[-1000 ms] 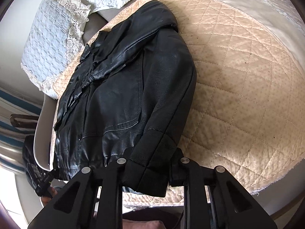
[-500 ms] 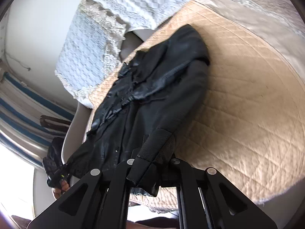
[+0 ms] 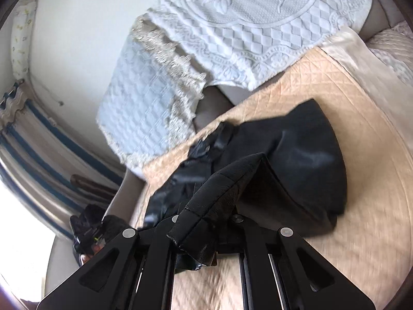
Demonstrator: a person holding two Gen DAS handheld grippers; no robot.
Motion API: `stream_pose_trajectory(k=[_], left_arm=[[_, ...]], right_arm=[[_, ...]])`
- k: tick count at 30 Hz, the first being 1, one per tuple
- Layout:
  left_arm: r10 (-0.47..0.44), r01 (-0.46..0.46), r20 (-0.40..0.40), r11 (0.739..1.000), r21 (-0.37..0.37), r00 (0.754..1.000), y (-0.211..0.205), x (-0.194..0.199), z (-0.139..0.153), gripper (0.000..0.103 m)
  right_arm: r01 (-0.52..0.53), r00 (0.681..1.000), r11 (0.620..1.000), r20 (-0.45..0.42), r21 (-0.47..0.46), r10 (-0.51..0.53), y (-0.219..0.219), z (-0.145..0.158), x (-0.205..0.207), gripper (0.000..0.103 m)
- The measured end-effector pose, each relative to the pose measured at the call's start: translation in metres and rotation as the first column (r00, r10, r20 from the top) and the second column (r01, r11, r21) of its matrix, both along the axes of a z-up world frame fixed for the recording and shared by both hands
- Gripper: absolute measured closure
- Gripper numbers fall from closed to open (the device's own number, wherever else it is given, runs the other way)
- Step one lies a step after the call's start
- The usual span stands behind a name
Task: Fold large clothes
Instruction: 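Fold the hem over toward the collar with both grippers and lower it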
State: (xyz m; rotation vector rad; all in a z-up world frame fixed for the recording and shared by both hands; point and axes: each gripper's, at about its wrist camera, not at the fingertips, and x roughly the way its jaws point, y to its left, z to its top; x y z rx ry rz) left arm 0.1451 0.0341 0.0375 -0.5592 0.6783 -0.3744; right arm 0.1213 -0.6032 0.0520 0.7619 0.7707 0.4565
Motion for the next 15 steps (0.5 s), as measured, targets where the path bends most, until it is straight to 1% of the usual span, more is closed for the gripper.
stream_pose_trajectory(k=[2, 3, 5, 6, 7, 9, 10, 11, 12, 13, 14, 15], left_arm=[[0.026, -0.027, -0.035, 1.0, -0.009, 0.999, -0.001, 0.032, -0.011, 0.096], [0.043, -0.043, -0.05, 0.999, 0.002, 0.998, -0.001, 0.048, -0.018, 0.096], [0.073, -0.072, -0.105, 0.997, 0.01, 0.992, -0.001, 0.076, -0.037, 0.096], [0.088, -0.086, -0.135, 0.996, 0.026, 0.987, 0.0, 0.091, -0.051, 0.095], [0.098, -0.093, -0.166, 0.995, 0.038, 0.981, 0.0, 0.101, -0.064, 0.095], [0.103, -0.089, -0.23, 0.993, 0.073, 0.968, -0.004, 0.119, -0.086, 0.094], [0.107, -0.086, -0.251, 0.992, 0.093, 0.962, -0.007, 0.123, -0.092, 0.092], [0.102, -0.079, -0.262, 0.992, 0.096, 0.96, -0.008, 0.125, -0.093, 0.092], [0.095, -0.075, -0.253, 0.994, 0.084, 0.963, -0.006, 0.123, -0.091, 0.092], [0.097, -0.083, -0.225, 0.994, 0.073, 0.969, -0.002, 0.117, -0.086, 0.086], [0.11, -0.097, -0.193, 0.993, 0.074, 0.975, 0.002, 0.11, -0.08, 0.081], [0.134, -0.122, -0.166, 0.989, 0.084, 0.977, 0.007, 0.105, -0.075, 0.07]], right_arm=[[0.023, 0.999, 1.0, -0.028, -0.009, -0.023, -0.004, -0.011, 0.038, 0.097], [0.033, 0.998, 0.999, -0.044, -0.013, -0.034, -0.007, -0.018, 0.051, 0.097], [0.064, 0.993, 0.998, -0.097, -0.022, -0.066, -0.011, -0.04, 0.086, 0.097], [0.072, 0.99, 0.997, -0.12, -0.031, -0.075, -0.012, -0.05, 0.099, 0.096], [0.079, 0.985, 0.996, -0.152, -0.035, -0.083, -0.013, -0.065, 0.115, 0.093], [0.082, 0.973, 0.996, -0.214, -0.021, -0.084, -0.016, -0.091, 0.137, 0.084], [0.092, 0.964, 0.995, -0.246, -0.035, -0.097, -0.016, -0.102, 0.144, 0.079], [0.095, 0.959, 0.993, -0.26, -0.071, -0.111, -0.015, -0.109, 0.147, 0.079], [0.094, 0.96, 0.992, -0.257, -0.086, -0.114, -0.014, -0.11, 0.148, 0.078], [0.091, 0.966, 0.992, -0.234, -0.082, -0.108, -0.014, -0.107, 0.145, 0.073], [0.083, 0.98, 0.996, -0.176, -0.046, -0.09, -0.017, -0.1, 0.136, 0.059], [0.08, 0.988, 0.996, -0.133, -0.029, -0.083, -0.021, -0.092, 0.129, 0.052]])
